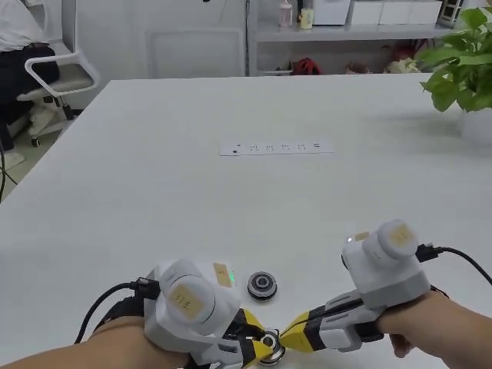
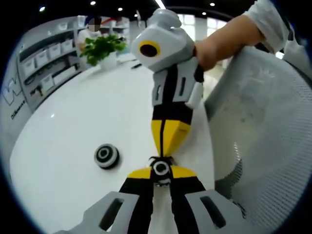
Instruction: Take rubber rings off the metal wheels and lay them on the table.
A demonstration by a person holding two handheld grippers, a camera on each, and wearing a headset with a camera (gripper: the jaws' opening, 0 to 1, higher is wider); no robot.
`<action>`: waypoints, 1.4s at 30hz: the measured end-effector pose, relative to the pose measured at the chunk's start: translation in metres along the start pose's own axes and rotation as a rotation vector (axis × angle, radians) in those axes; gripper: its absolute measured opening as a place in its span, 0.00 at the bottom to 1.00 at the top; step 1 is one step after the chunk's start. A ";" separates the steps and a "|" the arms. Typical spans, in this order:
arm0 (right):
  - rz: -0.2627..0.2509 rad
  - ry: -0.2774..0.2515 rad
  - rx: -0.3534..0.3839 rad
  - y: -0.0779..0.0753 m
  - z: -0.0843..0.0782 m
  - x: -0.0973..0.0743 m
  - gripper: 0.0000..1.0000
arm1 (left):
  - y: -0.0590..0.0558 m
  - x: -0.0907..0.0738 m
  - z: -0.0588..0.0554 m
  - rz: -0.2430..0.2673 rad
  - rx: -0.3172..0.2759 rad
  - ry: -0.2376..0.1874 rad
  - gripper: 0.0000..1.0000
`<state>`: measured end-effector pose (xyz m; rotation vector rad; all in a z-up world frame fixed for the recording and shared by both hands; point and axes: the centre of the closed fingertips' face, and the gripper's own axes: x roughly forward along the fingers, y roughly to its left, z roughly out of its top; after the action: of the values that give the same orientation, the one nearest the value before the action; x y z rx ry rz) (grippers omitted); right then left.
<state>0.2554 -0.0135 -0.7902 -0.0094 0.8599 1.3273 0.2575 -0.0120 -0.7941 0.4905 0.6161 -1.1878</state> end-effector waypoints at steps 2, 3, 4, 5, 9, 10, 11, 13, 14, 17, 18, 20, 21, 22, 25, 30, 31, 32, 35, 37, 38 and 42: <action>0.004 -0.001 -0.004 0.001 0.001 0.001 0.00 | 0.000 0.000 0.000 -0.001 0.000 0.000 0.12; 0.006 -0.001 -0.006 0.002 0.001 0.001 0.00 | 0.000 0.000 0.000 -0.001 0.000 0.000 0.12; 0.031 -0.013 0.004 0.006 0.002 0.001 0.00 | 0.000 0.000 0.000 -0.001 -0.001 0.000 0.12; 0.148 -0.125 0.073 0.029 0.023 0.003 0.00 | 0.000 0.000 0.000 -0.001 -0.001 -0.001 0.12; 0.096 -0.048 -0.066 0.031 0.024 0.012 0.00 | -0.002 0.001 0.001 -0.004 0.005 0.000 0.12; 0.095 -0.064 -0.042 0.029 0.025 0.012 0.00 | -0.002 0.001 0.001 -0.003 0.005 0.003 0.12; 0.097 -0.067 -0.034 0.026 0.023 0.010 0.00 | -0.002 0.002 0.001 -0.002 0.002 0.001 0.12; 0.076 -0.064 -0.044 0.022 0.019 0.005 0.00 | -0.002 0.002 0.001 -0.001 0.003 0.001 0.12; 0.071 -0.066 -0.044 0.020 0.019 0.004 0.00 | -0.002 0.002 0.001 -0.002 0.004 0.002 0.12; 0.029 -0.084 -0.050 0.007 0.023 -0.004 0.00 | -0.002 0.002 0.001 -0.002 0.004 0.001 0.12; 0.024 -0.085 -0.037 0.004 0.023 -0.005 0.00 | -0.002 0.002 0.001 -0.002 0.004 0.001 0.12; 0.020 -0.088 -0.029 0.000 0.022 -0.008 0.00 | -0.002 0.002 0.001 -0.001 0.004 0.001 0.12; 0.019 -0.087 -0.031 0.000 0.021 -0.009 0.00 | -0.002 0.002 0.001 -0.001 0.004 0.001 0.12; 0.010 -0.082 -0.046 -0.002 0.021 -0.011 0.00 | -0.002 0.002 0.001 -0.002 0.004 0.002 0.12; -0.009 -0.057 -0.082 -0.005 0.015 -0.013 0.04 | -0.002 0.002 0.001 -0.002 0.005 0.001 0.12; -0.022 -0.009 -0.161 -0.008 0.007 -0.014 0.10 | -0.002 0.002 0.001 -0.001 0.004 0.001 0.12; -0.017 0.016 -0.178 -0.007 0.002 -0.013 0.11 | -0.002 0.002 0.002 -0.001 0.005 0.002 0.12; -0.017 0.029 -0.192 -0.007 0.000 -0.011 0.12 | -0.002 0.002 0.002 -0.001 0.005 0.002 0.12; -0.017 0.062 -0.233 -0.005 -0.008 -0.007 0.14 | -0.002 0.002 0.001 0.000 0.005 0.002 0.12; -0.018 0.081 -0.264 -0.005 -0.012 -0.004 0.16 | -0.002 0.002 0.001 0.000 0.005 0.003 0.12; -0.022 0.093 -0.281 -0.006 -0.014 -0.002 0.17 | -0.002 0.002 0.001 0.000 0.006 0.004 0.12; -0.028 0.111 -0.313 -0.006 -0.017 0.002 0.19 | -0.003 0.002 0.001 0.000 0.008 0.005 0.12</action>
<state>0.2520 -0.0217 -0.8057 -0.3410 0.7343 1.4330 0.2556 -0.0147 -0.7946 0.5001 0.6155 -1.1895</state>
